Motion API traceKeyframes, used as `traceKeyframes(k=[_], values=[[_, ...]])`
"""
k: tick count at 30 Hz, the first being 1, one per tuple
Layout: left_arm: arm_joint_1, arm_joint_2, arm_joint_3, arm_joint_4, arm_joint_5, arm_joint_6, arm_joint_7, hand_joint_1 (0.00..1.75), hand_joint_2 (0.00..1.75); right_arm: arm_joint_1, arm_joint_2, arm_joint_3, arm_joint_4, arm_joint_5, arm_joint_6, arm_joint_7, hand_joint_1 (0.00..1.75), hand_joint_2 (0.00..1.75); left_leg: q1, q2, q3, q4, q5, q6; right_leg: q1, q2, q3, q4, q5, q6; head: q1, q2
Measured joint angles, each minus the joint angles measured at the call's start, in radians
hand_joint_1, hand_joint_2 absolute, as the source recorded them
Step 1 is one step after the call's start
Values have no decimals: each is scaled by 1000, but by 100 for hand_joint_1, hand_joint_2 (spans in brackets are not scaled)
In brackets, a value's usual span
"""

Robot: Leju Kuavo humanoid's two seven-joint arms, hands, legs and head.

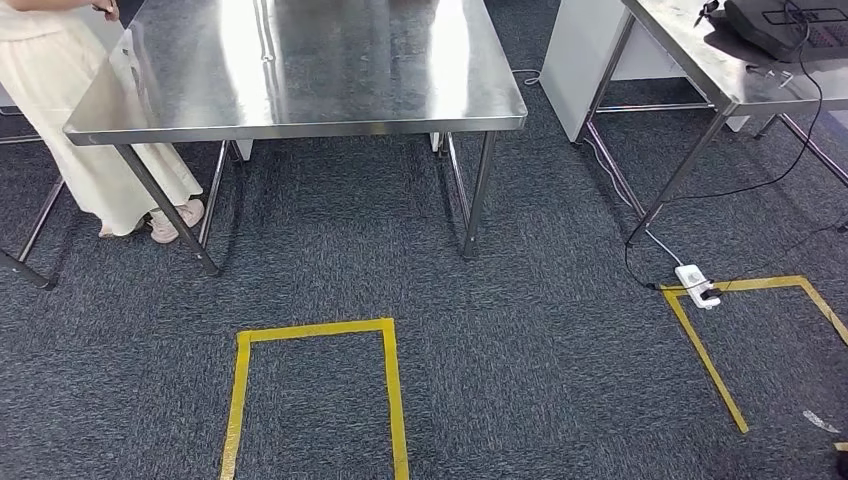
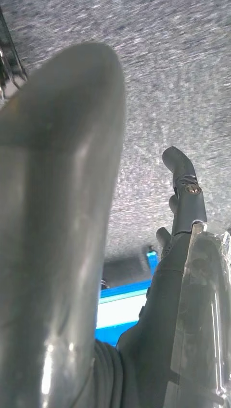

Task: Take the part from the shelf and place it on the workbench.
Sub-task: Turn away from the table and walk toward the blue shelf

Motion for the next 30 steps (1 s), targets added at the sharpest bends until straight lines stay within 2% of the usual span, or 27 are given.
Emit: traceKeyframes(k=[1, 2, 3, 4, 6, 7, 8, 9, 11, 13, 15, 16, 17, 18, 19, 21, 22, 23, 25, 26, 28, 30], values=[[0, 0, 0, 0, 0, 0, -1, 0, 0, 1, 0, 0, 0, -1, 0, 0, 0, 0, -3, 5, -4, 0, 3, 2, 0, 0, -21, 53, -19, 1, 0, 0], [0, -1, 0, 0, 0, 0, -1, 0, 0, 3, -1, 0, 0, -1, 0, 0, 0, 0, -6, 9, -7, 1, 4, 3, 1, 0, -25, 71, -23, 4, 1, 0], [0, -1, 0, 0, 0, 0, -1, 0, 0, 4, -2, 0, 0, -2, 1, 0, 0, 0, -9, 14, -8, 1, 6, 2, 2, -1, -4, 45, -11, 9, 1, 0], [0, -2, 0, 0, 0, 1, -1, 0, 0, 4, -4, 0, 0, -2, 1, 0, 0, 0, -11, 19, -8, 1, 7, 2, 5, -4, 35, -19, 13, 12, 1, 0], [0, -4, 0, 0, -1, 1, -1, 0, 0, 2, -6, 0, 0, -4, 1, -3, 0, 0, -17, 29, -6, 3, 6, -1, 15, -27, 122, -170, 58, 8, 2, 0], [0, -4, 0, 0, -1, 2, -1, 0, 0, 1, -7, 0, 0, -4, 1, -5, 0, 0, -21, 34, -5, 4, 6, -4, 21, -35, 147, -218, 70, 1, 2, 0], [0, -5, 0, 0, -1, 2, -1, 0, 0, 1, -7, 0, 0, -5, 1, -8, 0, 0, -24, 38, -5, 5, 5, -7, 25, -39, 155, -239, 75, -5, 1, 0], [-1, -5, 0, 0, -1, 3, -1, 0, 0, 2, -7, 0, 0, -6, 1, -10, 0, 0, -26, 42, -4, 5, 5, -11, 27, -33, 153, -242, 77, -9, 0, 0], [-1, -4, 0, 0, -1, 3, -1, 0, 0, 5, -5, 0, 0, -7, 1, -12, 0, 0, -24, 40, -7, 13, -3, -21, 12, -21, 155, -247, 84, -19, -1, 0], [0, -3, 0, 0, -1, 4, -2, 0, 0, 5, -3, 0, 0, -7, 1, -14, 0, 0, -17, 13, -32, 73, -49, -32, -3, -11, 161, -253, 92, -34, -4, 0], [2, -2, 1, 0, -1, 4, -2, 0, 0, 4, -2, 0, 0, -7, 1, -14, 0, 0, -9, -12, -87, 202, -119, -43, -2, -1, 157, -252, 96, -41, -8, 0], [3, -2, 1, 0, -1, 4, -2, 0, 0, 5, -2, 0, 0, -7, 1, -14, 0, 0, -5, -17, -113, 259, -141, -48, -2, 6, 156, -251, 96, -41, -8, 0], [4, -1, 2, 0, -1, 4, -2, 0, 0, 6, -1, 0, 0, -7, 1, -14, 0, 0, -1, -18, -127, 289, -144, -53, -2, 13, 156, -250, 96, -41, -8, 0], [5, -1, 3, 0, -1, 4, -2, 0, 0, 7, -1, 0, 0, -7, 1, -14, 0, 0, 4, -19, -123, 281, -127, -57, -3, 22, 155, -247, 96, -40, -9, 0], [5, 0, 4, 0, -1, 4, -2, 0, 0, 7, 0, 0, 0, -7, 1, -14, 0, 0, 10, -21, -101, 234, -93, -61, -5, 31, 155, -242, 94, -38, -9, 0], [5, 2, 6, 1, -1, 4, -2, 0, 0, 5, 1, 0, 0, -7, 1, -14, 0, 0, 21, -46, -40, 104, -33, -67, -5, 50, 147, -226, 88, -28, -10, 0], [4, 2, 7, 1, -1, 4, -2, 0, 0, 3, 2, 0, 0, -7, 1, -14, 0, 0, 22, -59, -21, 61, -20, -67, -4, 58, 140, -218, 86, -20, -10, 0], [4, 2, 7, 2, -1, 4, -2, 0, 0, 3, 2, 0, 0, -7, 1, -14, 0, 0, 20, -69, -13, 42, -19, -64, -2, 65, 132, -214, 86, -12, -10, 0], [3, 2, 7, 2, -1, 4, -2, 0, 0, 4, 3, 0, 0, -7, 1, -14, 0, 0, 10, -61, -16, 39, -18, -50, -2, 79, 119, -217, 91, 5, -9, 0], [2, 1, 8, 2, -1, 4, -2, 0, 0, 6, 3, 0, 0, -7, 1, -15, 0, 0, 7, -53, -15, 34, -13, -39, -2, 76, 114, -213, 91, 12, -9, 0], [2, 1, 9, 2, -1, 4, -3, 0, 0, 6, 3, 0, 0, -7, 1, -16, 0, 0, 8, -34, -14, 22, -3, -19, -2, 50, 85, -162, 62, 15, -4, 0], [3, 2, 12, 2, -1, 4, -4, 0, 0, 4, 4, 0, 0, -8, 1, -18, 0, 0, 6, -12, -16, 17, 1, -9, -3, 20, 23, -38, 2, 8, 1, 0]])
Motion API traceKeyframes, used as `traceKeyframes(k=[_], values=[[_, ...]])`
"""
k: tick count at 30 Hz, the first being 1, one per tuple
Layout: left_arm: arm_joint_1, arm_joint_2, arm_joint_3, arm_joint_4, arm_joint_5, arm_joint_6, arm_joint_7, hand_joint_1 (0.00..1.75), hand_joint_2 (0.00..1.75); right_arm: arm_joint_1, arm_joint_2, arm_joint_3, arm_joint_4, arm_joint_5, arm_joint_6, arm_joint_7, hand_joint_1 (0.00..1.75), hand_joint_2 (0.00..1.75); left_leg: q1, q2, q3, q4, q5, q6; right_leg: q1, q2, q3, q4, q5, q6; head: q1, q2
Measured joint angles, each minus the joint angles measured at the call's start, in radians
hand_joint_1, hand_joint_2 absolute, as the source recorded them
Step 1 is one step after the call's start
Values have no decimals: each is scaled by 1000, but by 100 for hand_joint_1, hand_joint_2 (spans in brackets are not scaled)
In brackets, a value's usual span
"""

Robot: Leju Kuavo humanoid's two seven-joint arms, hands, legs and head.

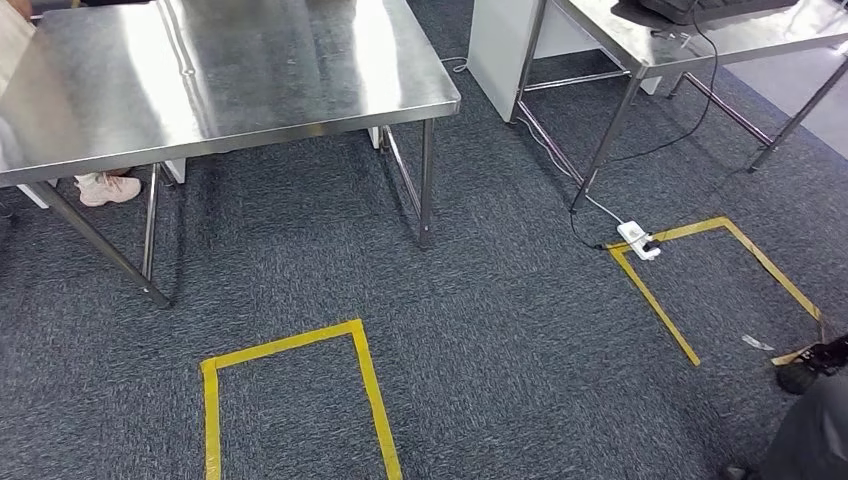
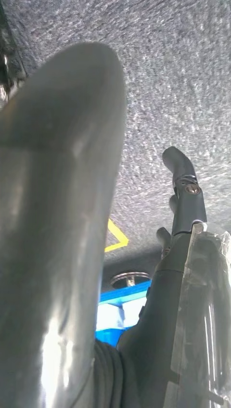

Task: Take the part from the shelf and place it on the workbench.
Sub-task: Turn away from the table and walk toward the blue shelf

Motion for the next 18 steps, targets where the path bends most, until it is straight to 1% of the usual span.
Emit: traceKeyframes(k=[1, 2, 3, 4, 5, 6, 7, 8, 9, 11, 13, 14, 15, 16, 17, 18], values=[[1, 0, 1, 0, 0, 0, 0, 0, 0, 0, 0, 0, 0, 1, 0, -1, 0, 0, -1, 10, -2, 0, 0, 1, -1, -5, -31, 64, -24, 0, 1, 0], [1, 0, 2, 0, 0, 0, 1, 0, 0, 1, 0, 0, 0, 2, 0, -2, 0, 0, -3, 18, -3, 0, 1, 1, -1, -7, -48, 104, -36, 4, 1, 0], [1, 0, 3, 0, 0, 0, 2, 0, 0, 3, 0, 0, 0, 4, -1, -2, 0, 0, -3, 24, -3, 1, 1, 0, -1, -8, -44, 105, -33, 11, 2, 0], [1, -1, 3, 0, 0, 0, 3, 0, 0, 5, -1, 0, 0, 8, -1, -2, 0, 0, -4, 28, -3, 1, 1, 0, -1, -10, -19, 64, -15, 18, 2, 0], [0, -1, 3, 0, 0, 1, 4, 0, 0, 6, -2, 1, 0, 11, -1, -2, 0, 0, -4, 31, -2, 1, 1, -1, -2, -14, 23, -7, 10, 24, 3, 0], [-1, -2, 3, 0, 0, 1, 6, 0, 0, 6, -2, 1, 0, 14, -1, -1, 0, 0, -5, 34, -1, 2, 1, -4, -1, -22, 65, -83, 33, 26, 4, 0], [-1, -2, 4, 0, 0, 1, 8, 0, 0, 5, -3, 2, 0, 16, 0, 1, 0, 0, -7, 36, 0, 3, 0, -7, 2, -29, 96, -142, 52, 24, 4, 0], [-2, -2, 4, 0, 0, 2, 9, 0, 0, 4, -3, 2, 0, 18, 0, 3, 0, 0, -10, 37, 1, 3, -1, -12, 5, -34, 113, -177, 63, 18, 4, 0], [-2, -1, 4, 0, -1, 2, 11, 0, 0, 4, -3, 3, 0, 18, 0, 6, 0, 0, -13, 37, 1, 6, -4, -15, 6, -36, 117, -188, 68, 12, 3, 0], [-2, 1, 4, 0, -3, 1, 17, 0, 0, 4, -1, 3, 0, 18, 1, 10, 0, 0, -14, 35, 2, 8, -8, -8, 4, -34, 121, -190, 73, 6, 0, 0], [-3, 4, 4, 0, -9, 0, 22, 0, 0, 4, 0, 3, 0, 16, 2, 15, 0, 0, -11, 33, -1, 10, -7, 3, -4, -35, 127, -193, 77, 8, -1, 0], [-3, 5, 3, 0, -12, 0, 24, 0, 0, 4, 0, 3, 0, 15, 2, 17, 0, 0, -11, 33, -1, 8, -3, 6, -5, -35, 128, -197, 81, 10, -3, 0], [-4, 5, 3, 0, -15, -1, 25, 0, 0, 4, 0, 3, 0, 14, 2, 18, 0, 0, -11, 32, 2, -1, 4, 12, -5, -35, 131, -204, 86, 13, -4, 0], [-4, 5, 3, 0, -17, -1, 26, 0, 0, 3, 0, 3, 0, 13, 1, 18, 0, 0, -8, 34, 12, -23, 17, 15, -2, -35, 133, -207, 87, 13, -6, 0], [-6, 4, 3, 0, -19, -1, 27, 0, 0, 3, -1, 3, 0, 12, 1, 18, 0, 0, -4, 36, 25, -50, 31, 18, 1, -34, 130, -202, 82, 12, -7, 0], [-7, 3, 3, 0, -20, -1, 28, 0, 0, 3, -1, 3, 0, 11, 0, 18, 0, 0, 1, 38, 37, -75, 44, 19, 3, -31, 117, -177, 67, 9, -6, 0]])
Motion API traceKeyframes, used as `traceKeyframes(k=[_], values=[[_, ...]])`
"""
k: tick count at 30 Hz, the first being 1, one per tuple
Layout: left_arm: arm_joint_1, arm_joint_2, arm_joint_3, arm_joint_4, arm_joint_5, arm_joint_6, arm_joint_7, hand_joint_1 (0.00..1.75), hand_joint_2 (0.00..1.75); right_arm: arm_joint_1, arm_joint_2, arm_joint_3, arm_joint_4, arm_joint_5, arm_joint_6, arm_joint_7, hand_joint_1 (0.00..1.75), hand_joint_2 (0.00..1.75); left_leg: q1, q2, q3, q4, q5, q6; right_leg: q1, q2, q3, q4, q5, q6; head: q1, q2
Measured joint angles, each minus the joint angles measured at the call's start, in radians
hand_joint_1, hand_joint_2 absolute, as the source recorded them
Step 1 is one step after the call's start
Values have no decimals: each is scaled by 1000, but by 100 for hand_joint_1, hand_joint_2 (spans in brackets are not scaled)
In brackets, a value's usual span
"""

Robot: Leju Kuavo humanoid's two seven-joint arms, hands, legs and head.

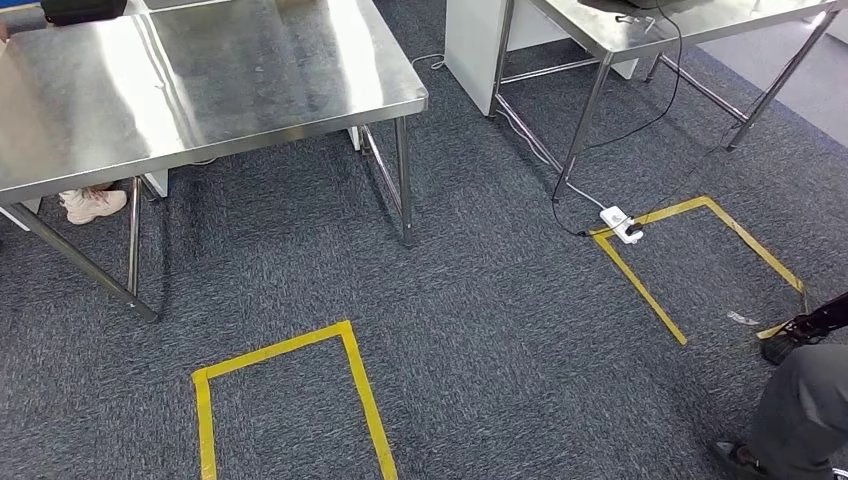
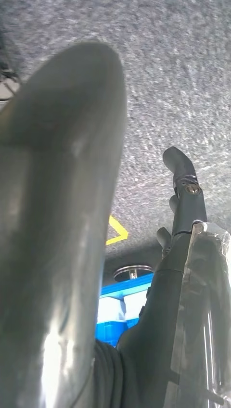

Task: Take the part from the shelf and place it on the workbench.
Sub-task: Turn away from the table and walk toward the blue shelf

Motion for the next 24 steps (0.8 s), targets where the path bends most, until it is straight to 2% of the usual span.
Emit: traceKeyframes(k=[2, 3, 4, 5, 6, 7, 8, 9, 10, 11, 12, 13, 14, 16, 18, 19, 20, 21, 23, 24], values=[[-3, -2, 0, 0, -1, 0, 2, 0, 0, 0, 0, 0, 0, -2, -1, 0, 0, 0, 9, 2, 7, -24, 14, -5, -6, 5, -60, 116, -53, -3, 1, 0], [-4, -3, 0, 0, -1, 0, 2, 0, 0, 1, 0, 0, 0, -2, -1, 0, 0, 0, 12, 2, 4, -25, 17, -11, -12, 7, -92, 180, -75, 2, 1, 0], [-5, -5, 0, 0, -1, 1, 3, 0, 0, 1, -1, 0, 0, -2, -2, 0, 0, 0, 16, 2, 1, -24, 17, -18, -19, 7, -113, 221, -85, 11, 1, 0], [-5, -7, 0, 0, -1, 1, 3, 0, 0, 2, -2, 0, 0, -3, -2, 1, 0, 0, 23, 2, 0, -21, 17, -29, -28, 7, -113, 223, -77, 25, 1, 0], [-5, -9, 0, 0, -1, 1, 3, 0, 0, 2, -4, 0, 0, -3, -2, 1, 0, 0, 32, 2, -2, -15, 15, -42, -38, 6, -94, 186, -55, 44, 1, 0], [-5, -10, 0, 0, -1, 1, 3, 0, 0, 1, -5, 0, 0, -3, -2, 1, 0, 0, 43, 2, -7, -1, 9, -58, -49, 3, -61, 119, -28, 65, 1, 0], [-5, -8, 0, 0, -1, 1, 4, 0, 0, 0, -3, 0, 1, -3, -1, 2, 0, 0, 50, 2, -15, 16, 1, -76, -53, 2, -36, 67, -8, 82, 3, 0], [-6, -7, 0, 0, -2, 2, 4, 0, 0, -2, -1, 0, 1, -4, -2, 2, 0, 0, 56, 2, -25, 36, -7, -93, -53, 3, -20, 32, 4, 83, 4, 0], [-7, -6, 0, -1, -2, 2, 4, 0, 0, -3, 0, 0, 2, -4, -2, 4, 0, 0, 60, 1, -33, 51, -12, -106, -51, 5, -19, 22, 7, 75, 4, 0], [-7, -6, 0, -1, -3, 3, 5, 0, 0, -3, 1, 0, 2, -6, -2, 6, 0, 0, 62, 1, -39, 58, -11, -115, -45, 9, -28, 34, 6, 58, 2, 0], [-7, -8, 0, 0, -4, 3, 6, 0, 0, -3, -1, 0, 2, -7, -3, 7, 0, 0, 66, 1, -42, 60, -7, -120, -39, 13, -33, 37, 8, 40, -2, 0], [-6, -10, 0, 0, -5, 4, 7, 0, 0, -2, -3, 0, 2, -9, -3, 8, 0, 0, 70, 1, -45, 59, -7, -123, -38, 14, -39, 38, 12, 28, -9, 0], [-6, -10, 0, 0, -6, 5, 9, 0, 0, -1, -3, 0, 2, -10, -3, 8, 0, 0, 73, -1, -51, 69, -19, -122, -33, 16, -41, 37, 18, 18, -14, 0], [-7, -11, 0, 1, -9, 6, 10, 0, 0, 0, -2, 0, 1, -11, -4, 9, 0, 0, 69, -18, -88, 154, -90, -111, -29, 17, -49, 29, 30, -5, -22, 0], [-7, -10, 0, 1, -11, 7, 10, 0, 0, 0, 0, 0, 1, -11, -5, 9, 0, 0, 54, -36, -146, 302, -175, -97, -21, 18, -60, 26, 40, -22, -23, 0], [-7, -9, 0, 1, -11, 8, 11, 0, 0, 0, 0, 0, 1, -11, -5, 9, 0, 0, 47, -41, -163, 354, -195, -90, -17, 18, -66, 26, 44, -27, -23, 0], [-6, -8, 0, 1, -11, 9, 11, 0, 0, 0, 1, 0, 1, -12, -5, 9, 0, 0, 42, -43, -168, 380, -203, -83, -14, 18, -70, 26, 47, -31, -23, 0], [-7, -8, 0, 1, -11, 9, 11, 0, 0, 0, 1, 0, 1, -12, -5, 9, 0, 0, 38, -44, -147, 356, -188, -75, -12, 19, -74, 26, 51, -33, -23, 0], [-8, -8, 0, 1, -11, 9, 11, 0, 0, 0, 1, 0, 1, -12, -5, 8, 0, 0, 33, -48, -61, 222, -142, -61, -10, 22, -80, 27, 59, -26, -24, 0], [-9, -8, 0, 1, -11, 9, 11, 0, 0, -1, 1, 0, 1, -13, -5, 7, 0, 0, 29, -50, -20, 154, -122, -60, -6, 24, -82, 27, 64, -20, -23, 0]])
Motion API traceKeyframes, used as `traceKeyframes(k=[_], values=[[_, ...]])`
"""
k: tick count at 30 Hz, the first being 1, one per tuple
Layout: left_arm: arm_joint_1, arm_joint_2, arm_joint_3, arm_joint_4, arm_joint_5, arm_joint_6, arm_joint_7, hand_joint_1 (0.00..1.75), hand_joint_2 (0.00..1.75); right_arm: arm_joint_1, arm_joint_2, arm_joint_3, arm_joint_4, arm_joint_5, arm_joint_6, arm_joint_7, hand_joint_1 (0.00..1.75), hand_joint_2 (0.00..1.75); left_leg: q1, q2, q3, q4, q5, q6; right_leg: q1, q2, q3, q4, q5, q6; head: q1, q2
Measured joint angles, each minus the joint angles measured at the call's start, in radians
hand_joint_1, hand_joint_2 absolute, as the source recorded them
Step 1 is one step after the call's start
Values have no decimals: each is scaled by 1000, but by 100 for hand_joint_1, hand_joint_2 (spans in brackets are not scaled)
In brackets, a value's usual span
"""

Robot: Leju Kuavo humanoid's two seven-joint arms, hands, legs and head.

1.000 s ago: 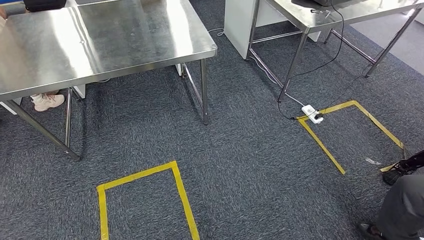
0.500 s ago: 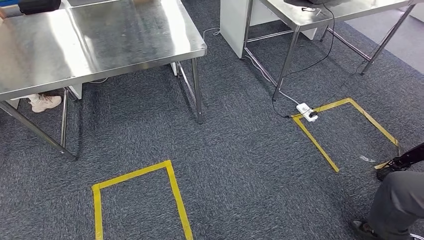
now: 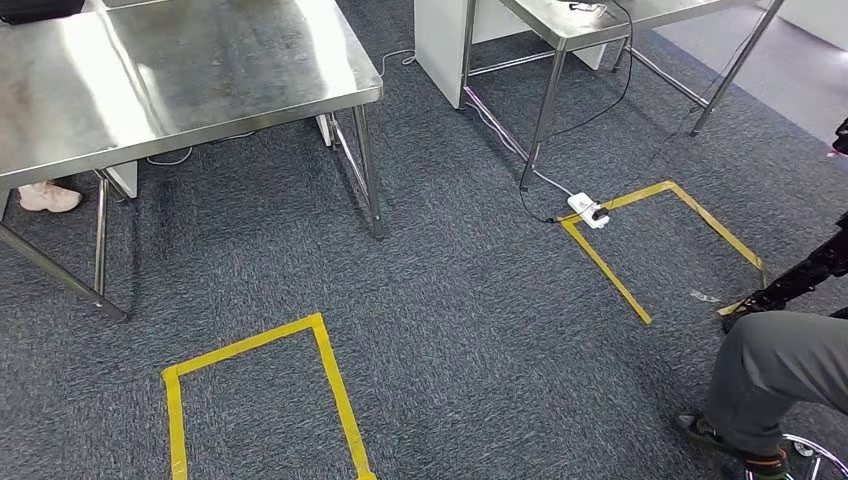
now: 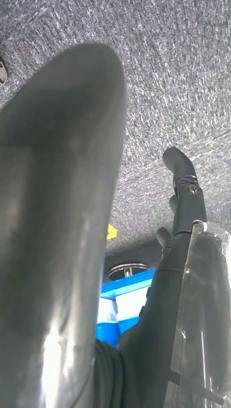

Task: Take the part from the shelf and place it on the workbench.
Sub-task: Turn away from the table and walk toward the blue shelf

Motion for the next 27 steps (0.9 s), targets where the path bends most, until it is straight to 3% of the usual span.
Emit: traceKeyframes(k=[1, 3, 5, 6, 8, 10, 11, 15, 18, 20, 21, 22, 24, 27], values=[[-1, 0, 0, 0, 0, 0, 0, 0, 0, -1, 0, 0, 0, 0, 0, -2, 0, 0, -5, -2, 22, -40, 9, -1, 3, 1, -2, -1, 5, 8, 2, 0], [-2, -1, 0, 0, 0, 0, 0, 0, 0, -2, -1, 0, 0, -2, 0, -5, 0, 0, -19, -3, 28, -58, 18, 1, 8, 2, -3, -8, 17, 25, 7, 0], [-2, -3, 0, 0, -1, 0, 0, 0, 0, 0, -2, 0, 0, -4, 0, -8, 0, 0, -30, 1, 21, -65, 34, 22, 4, 2, -11, -6, 19, 39, 10, 0], [-3, -4, 0, 0, -2, 0, -1, 0, 0, 0, -2, 0, 0, -5, 0, -9, 0, 0, -33, 4, 15, -69, 44, 34, 1, 1, -22, 16, 1, 39, 12, 0], [-3, -3, 0, -1, -3, 2, -3, 0, 0, 1, -1, 0, 0, -7, 0, -10, 0, 0, -39, 11, -1, -73, 60, 52, -2, -2, -64, 121, -73, 28, 18, 0], [-2, -3, 0, -1, -5, 3, -6, 0, 0, 1, 0, 0, 0, -9, 0, -11, 0, 0, -48, 17, -20, -72, 74, 60, 0, -3, -103, 247, -138, 26, 23, 0], [-2, -3, 0, -1, -6, 3, -6, 0, 0, 2, 0, 0, 0, -10, 0, -12, 0, 0, -53, 19, -29, -72, 80, 62, 3, -3, -101, 273, -149, 30, 23, 0], [-2, -6, 0, -1, -6, 3, -7, 0, 0, 3, -2, 0, 0, -11, 0, -12, 0, 0, -68, 20, -45, -71, 94, 64, 16, -3, 1, 161, -120, 36, 25, 0], [-2, -6, 0, -1, -6, 3, -7, 0, 0, 3, -2, 0, 0, -11, 0, -12, 0, 0, -68, 20, -46, -71, 94, 64, 17, -3, 9, 149, -117, 35, 25, 0], [-2, -7, 0, -1, -6, 4, -7, 0, 0, 2, -4, 0, 0, -11, 0, -12, 0, 0, -71, 21, -47, -71, 97, 65, 23, -6, 63, 69, -108, 27, 25, 0], [-2, -8, 0, -1, -8, 4, -7, 0, 0, 1, -5, 0, 0, -11, 0, -12, 0, 0, -73, 22, -48, -71, 100, 63, 30, -8, 92, 19, -101, 16, 25, 0], [-1, -10, 0, 0, -11, 8, -8, 0, 0, 1, -6, 0, 0, -12, 0, -10, 0, 0, -76, 21, -49, -70, 101, 69, 31, -11, 120, -29, -95, 6, 23, 0], [6, -17, 0, 0, -20, 17, -11, 0, 0, 7, -9, -1, -1, -16, 0, -2, 0, 0, -78, 20, -51, -69, 106, 67, 33, -14, 127, -56, -86, -9, 18, 0], [15, -25, 0, 0, -25, 23, -13, 0, 0, 13, -12, -3, -1, -19, -2, 6, 0, 0, -74, 19, -52, -69, 111, 59, 34, -14, 126, -56, -82, -12, 17, 0]])
